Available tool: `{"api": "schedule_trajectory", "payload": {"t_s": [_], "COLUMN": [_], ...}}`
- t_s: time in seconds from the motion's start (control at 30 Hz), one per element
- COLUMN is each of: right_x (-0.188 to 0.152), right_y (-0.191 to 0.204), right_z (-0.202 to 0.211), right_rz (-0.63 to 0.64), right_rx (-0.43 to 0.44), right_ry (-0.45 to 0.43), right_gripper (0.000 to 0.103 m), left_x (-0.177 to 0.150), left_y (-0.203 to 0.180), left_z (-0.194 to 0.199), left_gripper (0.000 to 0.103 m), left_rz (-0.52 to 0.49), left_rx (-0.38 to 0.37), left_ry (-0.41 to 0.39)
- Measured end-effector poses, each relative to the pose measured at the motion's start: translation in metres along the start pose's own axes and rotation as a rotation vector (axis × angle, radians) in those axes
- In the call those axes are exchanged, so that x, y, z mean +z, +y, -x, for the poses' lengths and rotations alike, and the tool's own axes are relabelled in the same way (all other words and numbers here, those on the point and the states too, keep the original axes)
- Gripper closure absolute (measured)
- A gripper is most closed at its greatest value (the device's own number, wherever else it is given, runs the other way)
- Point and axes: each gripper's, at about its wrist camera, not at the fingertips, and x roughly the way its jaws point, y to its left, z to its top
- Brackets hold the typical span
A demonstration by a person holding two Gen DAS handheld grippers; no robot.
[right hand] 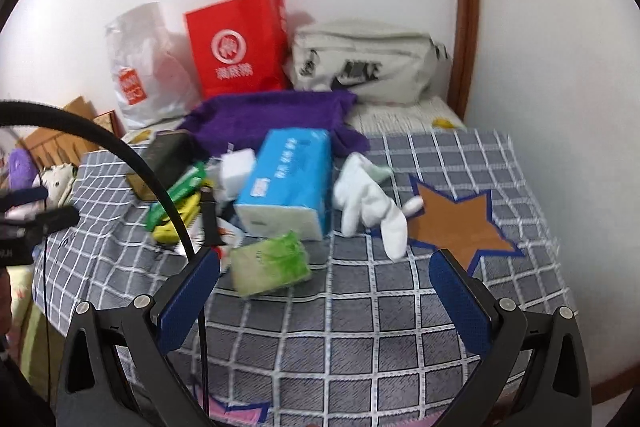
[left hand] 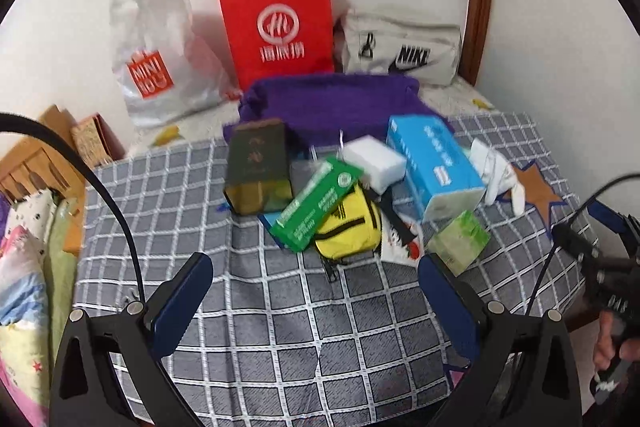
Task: Organize soft objects
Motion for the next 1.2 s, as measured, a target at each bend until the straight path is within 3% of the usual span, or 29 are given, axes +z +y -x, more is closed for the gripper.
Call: {"api": "schedule_trajectory", "payload": {"t_s": [0.13,0.3,0.5,0.7,0.97,1.1,1.2], "right_x": [0.004,0.013,0.028,0.041,0.038,0.035,0.035], "right_y": [-0.022,-0.044,-0.047,-0.046,-0.058,-0.065,-0.061], "right_z": [-0.029,-0.057,-0.098,-0.153,-0.185,-0.191,-0.195], "right_rz": [-0.065,-0.052,0.010,0.059,0.041,-0.002,0.014], "right_rx": [0.009,-0.040,-0.023,0.033,0.134,0.162,0.158], "right_ry": [0.018,-0.011,0.012,0.078,0.094,0.124,0.137], "right_gripper": [0.001,0.001,0.002,0.003,0.033,0.034,0.029], "left_x": [-0.004,-0.006,-0.007,-0.005,-0.018,-0.026,-0.028], "left_y": [0.003,0.010,0.022,0.031,0.048,0.053,0.057], "left_z": [-0.030,-0.057,-0.086,-0.115,-0.146,-0.153,-0.155], "left_gripper": [0.000,0.000,0.000,0.000,0.000,0.000,0.000], "left_rz": [-0.002,0.005,0.032,0.039,0.062,0.057,0.076], "left_rx": [0.024,0.034,0.032,0.037,0.047,0.047,0.031], "left_ry": [0.056,0.107,0.163,0.166,0.168,0.135,0.109]}}
